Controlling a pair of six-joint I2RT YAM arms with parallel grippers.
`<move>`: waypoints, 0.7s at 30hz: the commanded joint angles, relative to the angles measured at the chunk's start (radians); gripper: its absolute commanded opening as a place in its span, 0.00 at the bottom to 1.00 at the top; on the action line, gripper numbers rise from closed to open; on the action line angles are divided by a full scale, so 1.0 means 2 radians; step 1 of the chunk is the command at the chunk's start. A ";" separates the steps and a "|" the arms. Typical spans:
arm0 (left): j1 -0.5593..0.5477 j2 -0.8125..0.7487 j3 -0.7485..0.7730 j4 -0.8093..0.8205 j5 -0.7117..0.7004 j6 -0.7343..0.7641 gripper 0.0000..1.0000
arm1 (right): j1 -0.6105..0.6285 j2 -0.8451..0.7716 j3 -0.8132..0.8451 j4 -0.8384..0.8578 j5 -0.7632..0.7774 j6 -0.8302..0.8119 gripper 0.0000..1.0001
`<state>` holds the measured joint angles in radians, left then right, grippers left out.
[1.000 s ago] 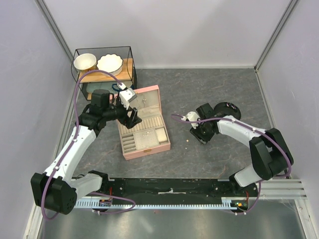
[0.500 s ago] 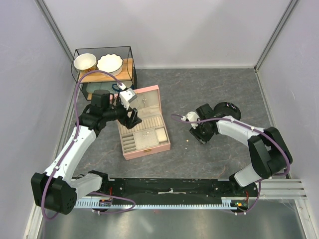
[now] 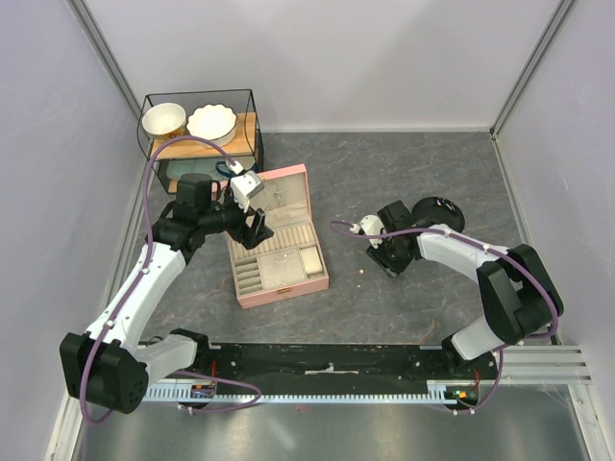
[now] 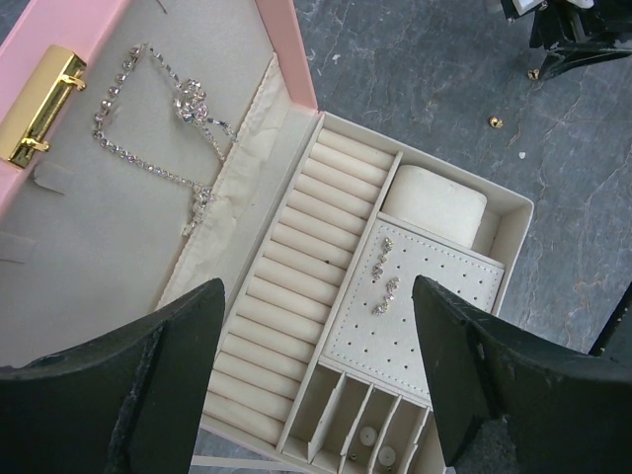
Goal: Organize the mixed jewelry
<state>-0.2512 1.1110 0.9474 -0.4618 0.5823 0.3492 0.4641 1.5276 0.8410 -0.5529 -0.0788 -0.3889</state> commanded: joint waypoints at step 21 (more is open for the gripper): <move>-0.002 -0.009 -0.004 0.018 0.013 0.015 0.83 | -0.002 -0.010 -0.002 0.014 0.023 0.010 0.43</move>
<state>-0.2512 1.1107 0.9421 -0.4614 0.5823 0.3492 0.4625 1.5337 0.8402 -0.5339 -0.0422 -0.3809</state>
